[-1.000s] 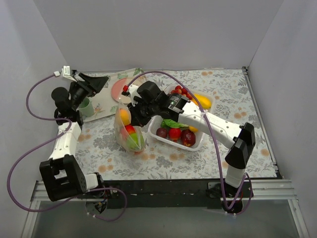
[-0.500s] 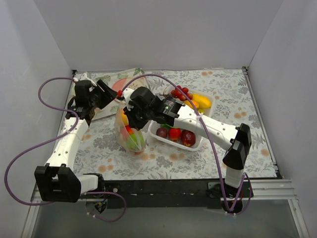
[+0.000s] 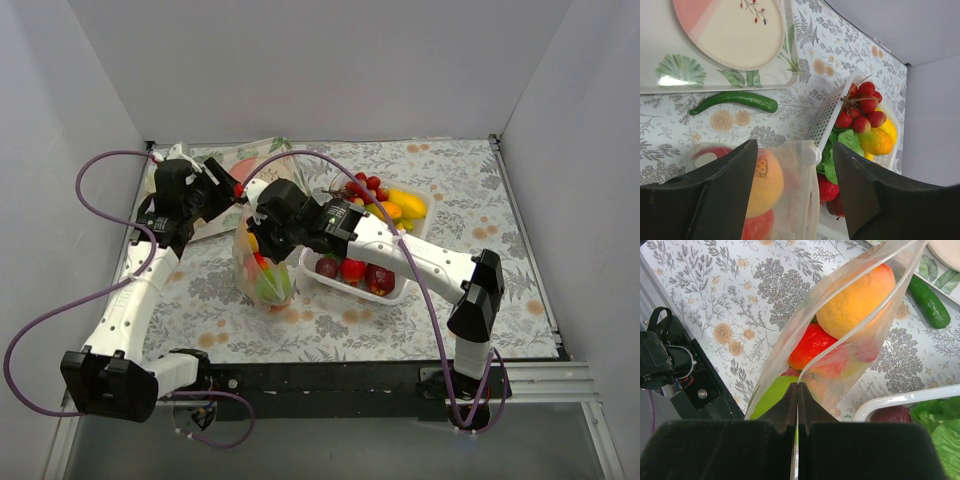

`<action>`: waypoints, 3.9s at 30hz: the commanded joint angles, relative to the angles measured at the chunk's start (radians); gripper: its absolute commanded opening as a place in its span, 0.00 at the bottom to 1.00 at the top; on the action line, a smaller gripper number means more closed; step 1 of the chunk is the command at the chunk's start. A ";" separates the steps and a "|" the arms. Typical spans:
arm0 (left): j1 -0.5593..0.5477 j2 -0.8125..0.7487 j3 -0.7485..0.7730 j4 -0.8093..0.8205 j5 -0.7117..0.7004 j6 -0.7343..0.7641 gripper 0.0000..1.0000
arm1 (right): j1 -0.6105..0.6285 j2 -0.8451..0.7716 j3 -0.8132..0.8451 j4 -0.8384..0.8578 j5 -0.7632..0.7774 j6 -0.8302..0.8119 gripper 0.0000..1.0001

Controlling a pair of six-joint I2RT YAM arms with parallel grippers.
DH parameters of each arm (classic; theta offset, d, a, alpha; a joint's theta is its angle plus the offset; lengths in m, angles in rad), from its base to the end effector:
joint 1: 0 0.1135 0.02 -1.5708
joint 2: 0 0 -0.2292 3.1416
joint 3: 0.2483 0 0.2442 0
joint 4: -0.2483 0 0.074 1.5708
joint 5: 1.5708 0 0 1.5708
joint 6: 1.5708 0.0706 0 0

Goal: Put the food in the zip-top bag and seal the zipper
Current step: Adjust the zipper food storage bag at the center of the board.

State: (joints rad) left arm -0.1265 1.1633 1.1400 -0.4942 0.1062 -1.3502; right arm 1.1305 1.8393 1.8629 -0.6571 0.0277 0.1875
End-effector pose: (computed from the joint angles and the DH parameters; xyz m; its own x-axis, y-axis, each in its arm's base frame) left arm 0.2892 -0.0443 0.3071 -0.3190 -0.9375 -0.1390 -0.4314 0.2742 -0.8595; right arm 0.1861 0.3905 0.3145 -0.4147 -0.4429 -0.7949 -0.8320 0.5382 0.1341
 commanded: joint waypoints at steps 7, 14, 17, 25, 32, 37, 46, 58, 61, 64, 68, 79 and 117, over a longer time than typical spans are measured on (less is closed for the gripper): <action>-0.088 -0.011 0.046 -0.069 -0.088 -0.007 0.57 | 0.012 -0.058 0.012 0.054 0.078 0.043 0.01; -0.113 -0.014 0.041 -0.083 -0.134 -0.003 0.49 | 0.017 -0.083 0.007 0.067 0.098 0.055 0.01; -0.124 -0.019 0.038 -0.083 -0.138 -0.004 0.46 | 0.018 -0.091 0.002 0.071 0.100 0.059 0.01; -0.147 -0.024 0.038 -0.084 -0.158 -0.009 0.11 | 0.032 -0.092 -0.016 0.086 0.101 0.070 0.01; -0.150 -0.027 0.043 -0.092 -0.203 -0.023 0.00 | 0.046 -0.051 0.050 0.071 0.139 0.084 0.38; -0.151 -0.022 0.044 -0.098 -0.214 -0.044 0.00 | 0.061 -0.035 0.068 0.074 0.230 0.144 0.83; -0.154 -0.008 0.044 -0.087 -0.203 -0.058 0.00 | 0.097 0.038 0.090 0.086 0.371 0.231 0.94; -0.153 -0.014 0.041 -0.087 -0.209 -0.061 0.00 | 0.114 0.063 0.079 0.097 0.437 0.254 0.73; -0.153 -0.016 0.035 -0.086 -0.211 -0.064 0.00 | 0.115 0.069 0.078 0.091 0.417 0.262 0.66; -0.153 -0.013 0.035 -0.084 -0.211 -0.067 0.00 | 0.120 0.069 0.071 0.093 0.411 0.267 0.67; -0.153 -0.011 0.040 -0.078 -0.203 -0.069 0.00 | 0.121 0.071 0.070 0.088 0.410 0.256 0.61; -0.153 -0.031 0.084 -0.046 -0.140 -0.009 0.60 | 0.092 -0.110 -0.197 0.203 0.388 0.178 0.01; -0.010 -0.252 -0.506 1.204 1.018 -0.165 0.54 | -0.196 -0.824 -0.673 0.194 -0.097 -0.195 0.01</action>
State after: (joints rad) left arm -0.1905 0.8803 0.6807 0.4030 0.9104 -1.3571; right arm 0.9417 1.0355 1.1294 -0.4786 -0.0803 -0.0010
